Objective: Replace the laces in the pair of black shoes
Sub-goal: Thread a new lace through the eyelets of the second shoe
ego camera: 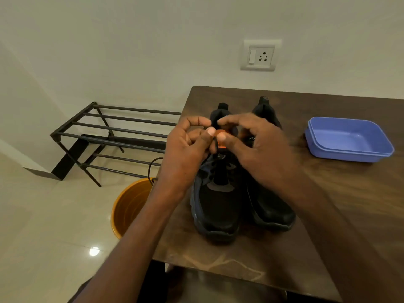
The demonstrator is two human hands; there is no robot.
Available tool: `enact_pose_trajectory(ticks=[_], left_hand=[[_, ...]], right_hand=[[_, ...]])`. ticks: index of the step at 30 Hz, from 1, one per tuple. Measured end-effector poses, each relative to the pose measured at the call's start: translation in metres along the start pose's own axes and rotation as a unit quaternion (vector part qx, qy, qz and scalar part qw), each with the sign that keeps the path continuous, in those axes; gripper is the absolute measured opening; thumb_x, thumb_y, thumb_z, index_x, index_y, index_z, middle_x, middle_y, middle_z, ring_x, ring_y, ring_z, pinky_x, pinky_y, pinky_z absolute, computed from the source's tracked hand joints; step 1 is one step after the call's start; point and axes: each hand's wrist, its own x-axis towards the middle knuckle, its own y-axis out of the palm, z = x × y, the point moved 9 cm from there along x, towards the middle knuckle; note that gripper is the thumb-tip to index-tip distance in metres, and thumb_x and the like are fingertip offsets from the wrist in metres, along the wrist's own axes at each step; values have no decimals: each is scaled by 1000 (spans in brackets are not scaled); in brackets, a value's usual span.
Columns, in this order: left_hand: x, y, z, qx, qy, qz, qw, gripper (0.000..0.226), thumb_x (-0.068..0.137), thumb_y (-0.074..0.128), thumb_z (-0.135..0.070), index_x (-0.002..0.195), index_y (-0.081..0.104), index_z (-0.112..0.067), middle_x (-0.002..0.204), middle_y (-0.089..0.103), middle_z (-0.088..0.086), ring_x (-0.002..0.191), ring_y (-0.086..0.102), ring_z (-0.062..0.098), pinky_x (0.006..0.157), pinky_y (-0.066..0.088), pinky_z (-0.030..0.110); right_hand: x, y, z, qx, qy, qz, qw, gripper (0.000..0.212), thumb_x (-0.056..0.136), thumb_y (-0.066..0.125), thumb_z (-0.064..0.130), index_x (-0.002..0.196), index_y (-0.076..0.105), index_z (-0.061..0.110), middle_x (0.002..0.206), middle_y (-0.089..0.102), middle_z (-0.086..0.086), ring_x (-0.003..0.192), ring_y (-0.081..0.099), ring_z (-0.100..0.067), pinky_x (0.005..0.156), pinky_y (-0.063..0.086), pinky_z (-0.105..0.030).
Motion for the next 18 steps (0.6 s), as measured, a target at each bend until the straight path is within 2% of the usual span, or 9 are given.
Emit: enact_pose_trajectory(ticks=[2, 4, 6, 8, 11, 12, 14, 18], left_hand=[[1, 0, 1, 17, 12, -5, 1000, 21, 102, 63, -11, 121, 57, -3, 71, 69, 8, 68, 67, 9, 67, 54, 19], [3, -4, 2, 48, 29, -19, 998, 19, 102, 64, -13, 119, 59, -5, 76, 70, 14, 72, 69, 12, 71, 55, 21], [6, -9, 3, 114, 55, -40, 991, 17, 104, 58, -10, 121, 62, -8, 89, 70, 10, 85, 69, 9, 79, 54, 18], [10, -11, 5, 223, 81, -47, 970, 29, 105, 51, -4, 128, 64, -16, 113, 66, 2, 107, 63, 6, 88, 48, 12], [14, -1, 16, 331, 93, 22, 939, 45, 99, 46, -6, 137, 63, -23, 139, 53, -4, 129, 51, 8, 103, 45, 19], [14, 2, 20, 343, 92, 48, 934, 47, 96, 46, -10, 137, 63, -23, 142, 51, -5, 132, 48, 8, 108, 45, 23], [13, 5, 25, 350, 84, 68, 930, 45, 95, 53, -5, 135, 65, -22, 143, 52, -6, 133, 49, 8, 111, 47, 28], [16, -3, 27, 331, 102, 32, 938, 38, 96, 61, 0, 127, 67, -21, 135, 59, -6, 125, 57, 10, 104, 54, 33]], right_hand=[[-1, 8, 0, 83, 15, 12, 996, 15, 96, 72, 20, 111, 75, 20, 91, 75, 11, 83, 70, -5, 76, 55, -16], [0, -1, -10, 69, 37, -55, 995, 6, 94, 74, 17, 97, 78, 22, 82, 73, 12, 78, 69, -2, 71, 54, -13], [0, -11, -26, 59, 82, -116, 988, 9, 94, 74, 16, 91, 76, 25, 80, 72, 13, 76, 69, -2, 69, 53, -12], [1, -12, -39, 98, 126, -139, 977, 15, 96, 70, 12, 92, 73, 26, 82, 73, 10, 77, 70, -2, 69, 55, -15], [2, 1, -44, 149, 146, -134, 969, 17, 97, 68, 6, 101, 77, 19, 90, 76, 7, 79, 72, -5, 69, 58, -19], [3, 5, -43, 150, 145, -131, 969, 16, 95, 70, 6, 104, 78, 18, 90, 76, 7, 78, 73, -6, 69, 58, -20], [5, 14, -39, 129, 138, -125, 974, 17, 93, 74, 9, 107, 78, 17, 90, 76, 7, 78, 72, -4, 70, 58, -19], [10, 20, -26, 38, 90, -131, 987, 16, 92, 75, 12, 106, 80, 18, 92, 76, 9, 83, 70, 0, 79, 61, -23]])
